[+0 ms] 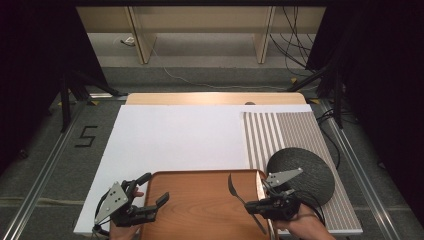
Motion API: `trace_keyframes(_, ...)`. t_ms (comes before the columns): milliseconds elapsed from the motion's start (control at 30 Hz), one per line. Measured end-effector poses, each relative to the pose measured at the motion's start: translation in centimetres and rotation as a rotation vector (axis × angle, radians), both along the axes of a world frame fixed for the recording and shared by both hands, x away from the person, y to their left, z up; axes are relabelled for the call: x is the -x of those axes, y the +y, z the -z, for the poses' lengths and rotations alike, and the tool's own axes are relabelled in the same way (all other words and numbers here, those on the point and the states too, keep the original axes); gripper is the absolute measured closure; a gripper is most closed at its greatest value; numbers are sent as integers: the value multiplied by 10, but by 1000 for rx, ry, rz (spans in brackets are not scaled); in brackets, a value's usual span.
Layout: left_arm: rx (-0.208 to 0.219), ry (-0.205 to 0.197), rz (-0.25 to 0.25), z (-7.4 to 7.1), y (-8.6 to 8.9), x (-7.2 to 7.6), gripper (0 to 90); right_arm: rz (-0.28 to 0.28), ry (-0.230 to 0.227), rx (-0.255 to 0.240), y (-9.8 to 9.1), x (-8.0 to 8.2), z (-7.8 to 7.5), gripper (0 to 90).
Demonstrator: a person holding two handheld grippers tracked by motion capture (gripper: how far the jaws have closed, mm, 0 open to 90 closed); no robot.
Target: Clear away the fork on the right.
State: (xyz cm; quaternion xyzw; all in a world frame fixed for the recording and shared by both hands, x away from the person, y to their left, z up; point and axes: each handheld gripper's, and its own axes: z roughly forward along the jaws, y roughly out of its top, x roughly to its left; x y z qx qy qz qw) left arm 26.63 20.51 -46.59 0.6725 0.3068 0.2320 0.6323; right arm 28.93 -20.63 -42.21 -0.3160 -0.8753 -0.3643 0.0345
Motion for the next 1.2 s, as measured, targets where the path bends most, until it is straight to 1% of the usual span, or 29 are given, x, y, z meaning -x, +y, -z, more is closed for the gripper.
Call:
trace_keyframes(267, -1, 1, 0, 0, 0, 0, 161, -20, 28, 45, 11, 2, 8, 852)
trace_keyframes(300, -1, 0, 0, 0, 0, 0, 161, -18, 37, 54, 12, 2, 9, 852)
trace_keyframes(333, -1, 0, 1, 0, 0, 0, 161, -21, 35, 60, 13, 2, 10, 852)
trace_keyframes(467, 0, -1, 0, 0, 0, 0, 161, -31, 52, 73, 15, 3, 12, 852)
trace_keyframes(600, -2, 0, 0, 0, 0, 0, 161, -31, 67, 94, 18, 3, 15, 852)
trace_keyframes(733, -2, -1, 0, 0, 0, 0, 161, -22, 82, 127, 19, 2, 18, 852)
trace_keyframes(1000, 1, -3, -1, 0, 0, 0, 161, -30, 90, 203, 27, 3, 23, 852)
trace_keyframes(1200, 3, -4, -1, 0, 0, 1, 161, -49, 80, 254, 35, 3, 27, 851)
